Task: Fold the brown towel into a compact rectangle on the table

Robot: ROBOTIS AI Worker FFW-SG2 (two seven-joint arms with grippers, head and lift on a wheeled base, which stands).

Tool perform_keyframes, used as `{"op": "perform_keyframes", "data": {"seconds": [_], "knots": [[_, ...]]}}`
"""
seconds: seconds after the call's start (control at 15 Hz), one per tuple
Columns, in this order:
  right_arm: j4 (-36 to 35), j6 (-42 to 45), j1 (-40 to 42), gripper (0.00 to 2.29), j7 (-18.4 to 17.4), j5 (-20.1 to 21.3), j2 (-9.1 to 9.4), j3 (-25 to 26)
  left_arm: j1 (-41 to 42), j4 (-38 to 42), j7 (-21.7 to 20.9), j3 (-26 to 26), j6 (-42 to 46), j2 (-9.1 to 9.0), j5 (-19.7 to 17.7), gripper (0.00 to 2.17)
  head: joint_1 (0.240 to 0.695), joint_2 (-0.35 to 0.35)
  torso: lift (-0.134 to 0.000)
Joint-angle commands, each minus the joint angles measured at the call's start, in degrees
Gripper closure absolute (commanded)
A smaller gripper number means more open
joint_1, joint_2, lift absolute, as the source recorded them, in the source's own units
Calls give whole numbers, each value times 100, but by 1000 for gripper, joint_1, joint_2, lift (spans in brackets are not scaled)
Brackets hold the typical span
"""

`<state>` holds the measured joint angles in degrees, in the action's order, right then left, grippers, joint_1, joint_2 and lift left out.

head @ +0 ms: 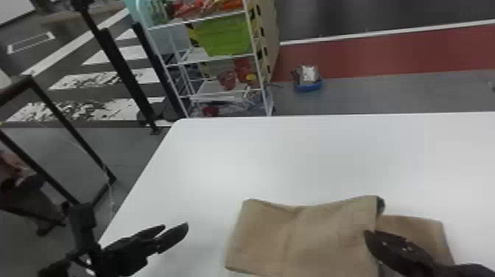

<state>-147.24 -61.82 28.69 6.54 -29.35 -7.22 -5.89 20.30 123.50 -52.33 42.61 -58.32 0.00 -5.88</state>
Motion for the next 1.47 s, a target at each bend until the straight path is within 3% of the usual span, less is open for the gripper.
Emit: {"op": "perform_keyframes", "data": {"seconds": [0.0, 0.6, 1.07, 1.4], "knots": [[3, -2, 66, 1480, 75, -44, 2, 194, 0, -10, 13, -60, 0, -15, 70, 36, 695, 350, -124], [55, -19, 102, 1480, 330, -97, 46, 712, 35, 7, 30, -121, 0, -15, 123, 36, 695, 350, -124], [556, -55, 23, 1480, 488, -97, 142, 993, 44, -19, 30, -121, 0, -15, 184, 36, 695, 350, -124], [214, -512, 128, 1480, 655, -800, 169, 1486, 44, -10, 39, -103, 0, -15, 228, 36, 695, 350, -124]]}}
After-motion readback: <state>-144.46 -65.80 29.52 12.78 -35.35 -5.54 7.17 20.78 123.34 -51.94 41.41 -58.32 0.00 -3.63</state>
